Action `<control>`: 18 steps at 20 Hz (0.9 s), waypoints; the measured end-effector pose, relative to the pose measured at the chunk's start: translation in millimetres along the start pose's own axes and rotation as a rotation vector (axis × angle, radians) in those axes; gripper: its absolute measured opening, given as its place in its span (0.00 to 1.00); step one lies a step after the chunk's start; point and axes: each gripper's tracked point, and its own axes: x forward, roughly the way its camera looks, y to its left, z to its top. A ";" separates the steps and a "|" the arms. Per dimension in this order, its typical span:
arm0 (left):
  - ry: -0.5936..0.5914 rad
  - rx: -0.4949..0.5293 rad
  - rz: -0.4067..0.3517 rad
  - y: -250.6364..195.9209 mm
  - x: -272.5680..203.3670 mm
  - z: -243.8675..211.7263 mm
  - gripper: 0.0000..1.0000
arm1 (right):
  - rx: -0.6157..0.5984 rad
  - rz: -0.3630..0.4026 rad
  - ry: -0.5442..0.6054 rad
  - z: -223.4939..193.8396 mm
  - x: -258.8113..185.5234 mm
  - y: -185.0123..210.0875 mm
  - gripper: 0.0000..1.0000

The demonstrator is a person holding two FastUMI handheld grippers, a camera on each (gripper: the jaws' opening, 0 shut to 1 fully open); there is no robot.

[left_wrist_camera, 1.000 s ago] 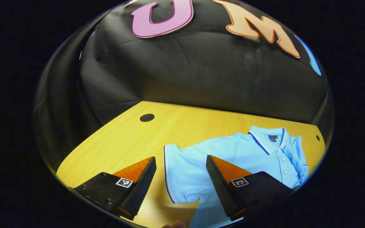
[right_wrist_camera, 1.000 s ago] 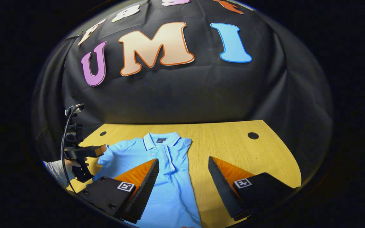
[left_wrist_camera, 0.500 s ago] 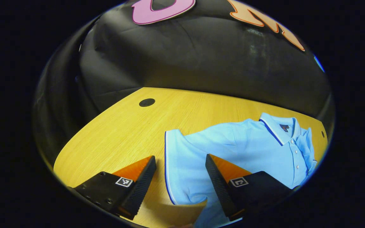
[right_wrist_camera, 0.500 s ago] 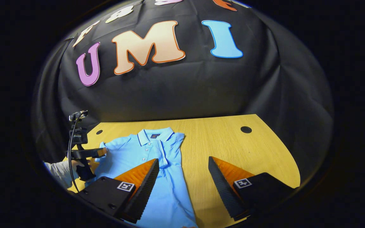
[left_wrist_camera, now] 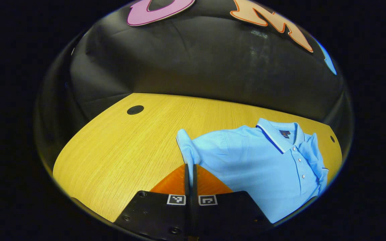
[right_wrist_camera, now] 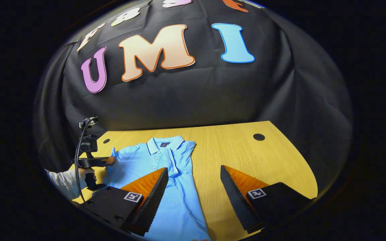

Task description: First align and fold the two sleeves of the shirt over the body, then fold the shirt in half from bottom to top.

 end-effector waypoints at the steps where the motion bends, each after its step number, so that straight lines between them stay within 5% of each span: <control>1: 0.023 0.004 -0.001 -5.2 -0.6 -0.4 0.00 | -0.005 -0.003 -0.006 2.6 -3.0 -2.8 0.94; 12: -0.025 0.062 -0.191 -127.5 -32.7 33.7 0.00 | 0.040 -0.039 -0.018 -4.7 -36.5 -35.9 0.93; 18: 0.012 0.182 -0.208 -173.0 -28.5 6.9 0.00 | 0.049 -0.036 0.000 -13.9 -38.1 -36.1 0.93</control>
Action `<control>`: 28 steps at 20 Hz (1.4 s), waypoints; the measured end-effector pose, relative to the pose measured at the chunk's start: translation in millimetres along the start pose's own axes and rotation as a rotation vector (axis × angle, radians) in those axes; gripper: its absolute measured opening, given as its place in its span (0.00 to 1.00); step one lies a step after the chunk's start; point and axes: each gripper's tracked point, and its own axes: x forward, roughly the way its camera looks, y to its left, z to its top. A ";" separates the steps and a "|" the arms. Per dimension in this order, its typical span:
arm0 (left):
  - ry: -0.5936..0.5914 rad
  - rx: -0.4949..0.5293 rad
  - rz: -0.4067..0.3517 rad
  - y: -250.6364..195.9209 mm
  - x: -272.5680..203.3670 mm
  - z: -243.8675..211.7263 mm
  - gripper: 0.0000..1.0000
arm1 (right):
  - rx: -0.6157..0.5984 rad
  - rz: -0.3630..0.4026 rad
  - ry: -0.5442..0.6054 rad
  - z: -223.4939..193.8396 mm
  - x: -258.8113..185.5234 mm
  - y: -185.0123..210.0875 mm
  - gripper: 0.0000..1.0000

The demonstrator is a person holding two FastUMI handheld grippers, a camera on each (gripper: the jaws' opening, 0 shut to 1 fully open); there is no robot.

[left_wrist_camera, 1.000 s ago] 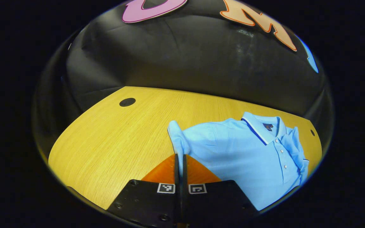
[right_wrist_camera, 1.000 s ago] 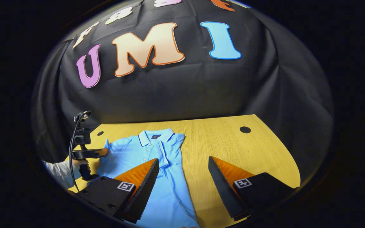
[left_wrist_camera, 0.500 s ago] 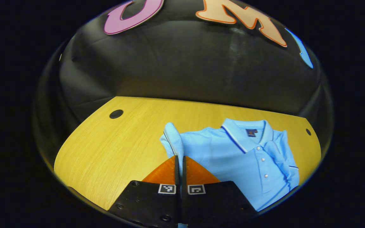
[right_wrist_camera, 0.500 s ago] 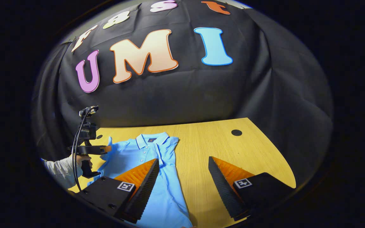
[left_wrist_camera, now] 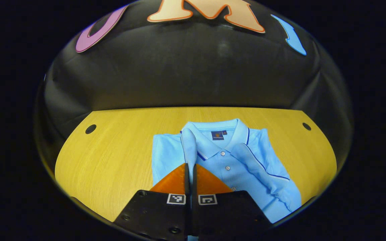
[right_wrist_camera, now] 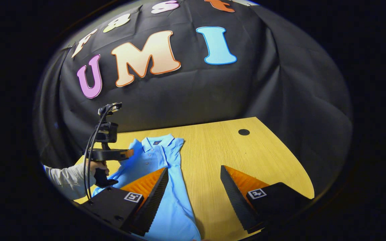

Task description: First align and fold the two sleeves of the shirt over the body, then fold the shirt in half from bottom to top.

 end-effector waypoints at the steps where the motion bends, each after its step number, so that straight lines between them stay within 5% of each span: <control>1: 0.020 0.017 -0.004 -5.5 4.2 -6.9 0.00 | 0.004 -0.001 0.002 -0.5 0.8 1.2 0.93; 7: 0.006 0.023 -0.098 -24.1 8.4 -7.5 0.11 | 0.040 -0.020 0.009 1.6 15.9 9.4 0.98; 11: -0.070 0.031 -0.111 -16.0 -14.8 16.9 0.94 | 0.076 -0.026 -0.007 7.0 22.2 20.8 0.97; 12: -0.094 0.030 -0.120 -15.4 -27.2 23.5 1.00 | 0.077 -0.017 -0.007 7.5 21.3 25.4 0.97; 17: -0.194 -0.003 -0.090 8.2 -109.3 32.6 0.97 | -0.014 0.014 -0.060 7.4 -3.5 36.4 0.98; 28: -0.246 -0.057 0.024 56.1 -275.5 -43.0 0.96 | -0.108 0.050 -0.062 -55.2 -102.8 39.7 0.98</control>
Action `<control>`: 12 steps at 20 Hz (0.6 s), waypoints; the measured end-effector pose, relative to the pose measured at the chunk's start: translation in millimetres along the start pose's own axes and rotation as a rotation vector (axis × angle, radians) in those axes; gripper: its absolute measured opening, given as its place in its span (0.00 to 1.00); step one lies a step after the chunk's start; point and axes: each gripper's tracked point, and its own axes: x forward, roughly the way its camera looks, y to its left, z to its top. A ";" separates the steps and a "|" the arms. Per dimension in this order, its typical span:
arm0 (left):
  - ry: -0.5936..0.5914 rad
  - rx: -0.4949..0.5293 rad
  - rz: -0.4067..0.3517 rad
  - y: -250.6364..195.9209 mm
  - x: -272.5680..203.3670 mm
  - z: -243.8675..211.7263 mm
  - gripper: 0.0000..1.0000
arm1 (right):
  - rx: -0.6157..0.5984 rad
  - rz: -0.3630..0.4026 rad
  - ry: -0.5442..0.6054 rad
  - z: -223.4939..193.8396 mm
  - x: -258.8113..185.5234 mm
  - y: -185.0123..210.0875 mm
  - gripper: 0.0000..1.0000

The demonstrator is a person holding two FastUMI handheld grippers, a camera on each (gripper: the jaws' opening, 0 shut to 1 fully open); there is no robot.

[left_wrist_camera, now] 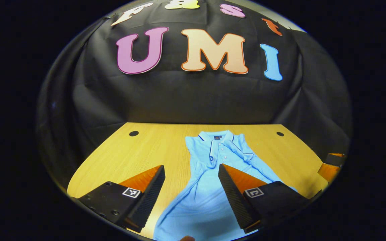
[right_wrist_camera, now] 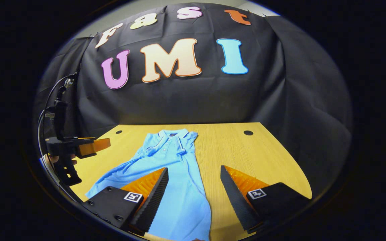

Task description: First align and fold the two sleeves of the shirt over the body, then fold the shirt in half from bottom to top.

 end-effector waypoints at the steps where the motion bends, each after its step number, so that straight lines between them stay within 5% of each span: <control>1: 0.010 0.004 0.009 5.1 -13.7 -9.2 0.96 | -0.006 -0.003 0.012 -9.6 -7.4 -0.9 0.98; 12: 0.199 0.025 0.004 23.1 -91.4 -143.8 0.97 | -0.024 -0.039 0.180 -116.1 -55.1 -4.1 0.94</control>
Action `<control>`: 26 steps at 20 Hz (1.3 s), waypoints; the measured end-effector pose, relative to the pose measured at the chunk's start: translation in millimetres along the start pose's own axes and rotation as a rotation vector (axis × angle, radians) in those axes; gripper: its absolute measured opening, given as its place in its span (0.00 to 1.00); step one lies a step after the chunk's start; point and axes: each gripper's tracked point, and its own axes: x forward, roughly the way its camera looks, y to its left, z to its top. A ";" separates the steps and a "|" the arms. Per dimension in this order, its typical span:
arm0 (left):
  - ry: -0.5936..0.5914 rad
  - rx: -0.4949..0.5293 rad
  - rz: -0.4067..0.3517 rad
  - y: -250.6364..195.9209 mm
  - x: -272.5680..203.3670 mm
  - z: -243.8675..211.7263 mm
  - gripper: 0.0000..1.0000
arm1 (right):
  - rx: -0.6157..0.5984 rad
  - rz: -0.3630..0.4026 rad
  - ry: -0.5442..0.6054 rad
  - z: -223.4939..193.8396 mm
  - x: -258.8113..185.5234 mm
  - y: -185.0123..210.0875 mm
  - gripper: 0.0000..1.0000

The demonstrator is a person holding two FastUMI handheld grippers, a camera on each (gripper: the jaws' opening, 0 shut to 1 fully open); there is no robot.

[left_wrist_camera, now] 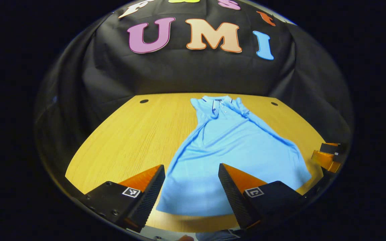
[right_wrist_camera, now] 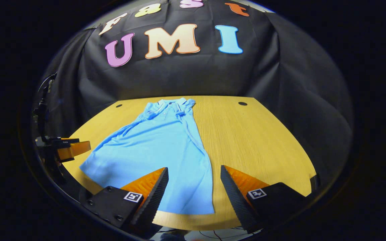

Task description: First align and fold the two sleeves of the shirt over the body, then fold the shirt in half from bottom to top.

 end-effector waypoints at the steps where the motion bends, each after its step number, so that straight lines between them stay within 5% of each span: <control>1: 0.018 0.007 -0.005 -0.2 -1.9 -12.0 0.96 | 0.000 0.002 0.014 -8.7 -1.2 1.7 0.94; 9: 0.104 0.058 0.018 7.4 8.3 -77.3 0.96 | 0.007 -0.025 0.107 -62.2 4.6 -1.0 0.94; 17: 0.002 0.064 -0.015 -12.4 10.3 -73.2 0.94 | 0.025 -0.065 0.187 -81.1 8.9 -3.2 0.99; 18: -0.008 0.087 -0.033 -21.6 17.5 -73.4 0.90 | 0.021 -0.056 0.197 -83.0 9.9 1.0 0.92; 20: -0.009 0.134 -0.039 -27.6 20.1 -72.9 0.64 | 0.003 -0.036 0.200 -83.0 10.6 13.1 0.80; 22: -0.010 0.112 -0.063 -41.2 20.2 -73.2 0.51 | -0.010 -0.011 0.196 -81.9 10.7 25.1 0.55; 23: -0.008 0.075 -0.071 -46.5 19.9 -74.5 0.39 | -0.013 0.000 0.189 -79.9 10.6 29.8 0.35; 24: -0.014 0.046 -0.061 -47.1 20.0 -74.5 0.27 | -0.010 0.000 0.202 -81.8 11.7 33.6 0.32; 25: -0.011 0.030 -0.059 -48.5 20.9 -74.8 0.14 | -0.011 -0.001 0.196 -81.1 13.7 33.5 0.12; 26: -0.013 0.017 -0.058 -50.3 21.4 -73.2 0.11 | -0.008 0.003 0.207 -79.9 13.7 34.5 0.12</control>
